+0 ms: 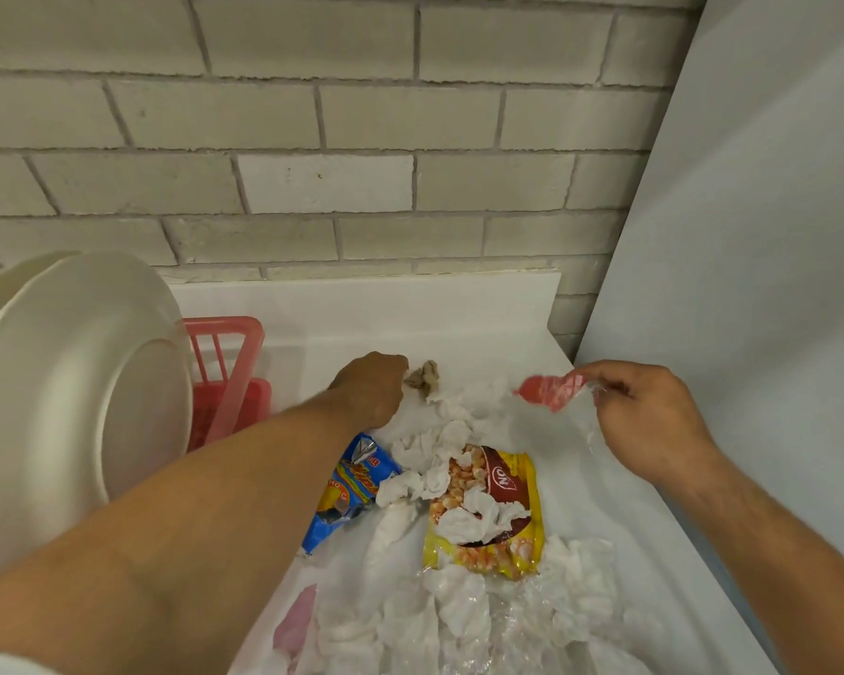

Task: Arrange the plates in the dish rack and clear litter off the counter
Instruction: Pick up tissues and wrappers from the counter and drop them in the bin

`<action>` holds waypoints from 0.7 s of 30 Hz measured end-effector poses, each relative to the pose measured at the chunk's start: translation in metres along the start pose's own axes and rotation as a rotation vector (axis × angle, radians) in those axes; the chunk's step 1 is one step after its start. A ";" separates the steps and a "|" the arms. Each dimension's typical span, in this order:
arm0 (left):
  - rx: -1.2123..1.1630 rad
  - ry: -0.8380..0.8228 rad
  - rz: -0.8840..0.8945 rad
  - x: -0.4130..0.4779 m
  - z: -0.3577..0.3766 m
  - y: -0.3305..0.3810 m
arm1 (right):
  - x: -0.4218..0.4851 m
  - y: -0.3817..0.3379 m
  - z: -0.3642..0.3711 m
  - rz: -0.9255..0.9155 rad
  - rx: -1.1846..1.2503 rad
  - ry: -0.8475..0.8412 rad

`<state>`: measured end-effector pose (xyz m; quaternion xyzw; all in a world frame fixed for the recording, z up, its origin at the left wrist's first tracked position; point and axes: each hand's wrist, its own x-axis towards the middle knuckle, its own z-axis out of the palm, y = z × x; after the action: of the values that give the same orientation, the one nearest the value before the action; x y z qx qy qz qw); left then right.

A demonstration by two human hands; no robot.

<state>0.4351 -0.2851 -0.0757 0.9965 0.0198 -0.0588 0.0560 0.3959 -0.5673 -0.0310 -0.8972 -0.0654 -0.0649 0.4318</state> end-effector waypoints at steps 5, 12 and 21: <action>-0.063 -0.009 0.060 -0.018 -0.010 -0.010 | 0.000 -0.009 0.007 0.036 0.012 -0.005; -0.281 0.217 0.013 -0.033 -0.047 -0.017 | 0.005 -0.026 0.024 -0.020 0.015 -0.007; -0.285 0.185 0.015 -0.037 -0.051 -0.013 | 0.005 -0.034 0.023 0.005 -0.035 -0.002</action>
<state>0.4034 -0.2675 -0.0226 0.9798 0.0256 0.0369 0.1950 0.3960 -0.5279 -0.0179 -0.9050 -0.0624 -0.0640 0.4159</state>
